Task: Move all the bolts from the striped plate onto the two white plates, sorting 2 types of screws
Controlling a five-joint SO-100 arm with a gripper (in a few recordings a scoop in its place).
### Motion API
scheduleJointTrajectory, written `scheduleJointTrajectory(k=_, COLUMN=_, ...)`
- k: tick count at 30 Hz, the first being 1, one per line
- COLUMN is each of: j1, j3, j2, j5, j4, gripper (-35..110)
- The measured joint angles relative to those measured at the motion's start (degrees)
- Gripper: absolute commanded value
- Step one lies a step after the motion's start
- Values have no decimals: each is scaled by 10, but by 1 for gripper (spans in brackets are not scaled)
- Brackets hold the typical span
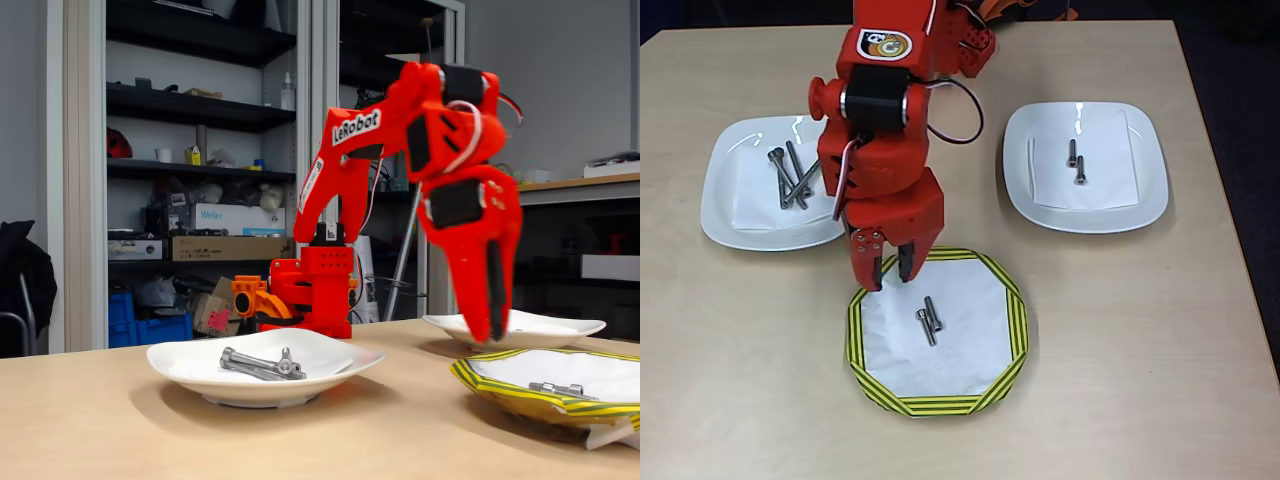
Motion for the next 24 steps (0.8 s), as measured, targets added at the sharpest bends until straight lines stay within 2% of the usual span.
scheduleJointTrajectory(k=6, j1=-40, j3=0, j2=-14, j5=21, j4=-22, gripper=10)
scheduleJointTrajectory(k=24, j1=-38, j3=0, j2=-79, j5=37, j4=-113, gripper=10)
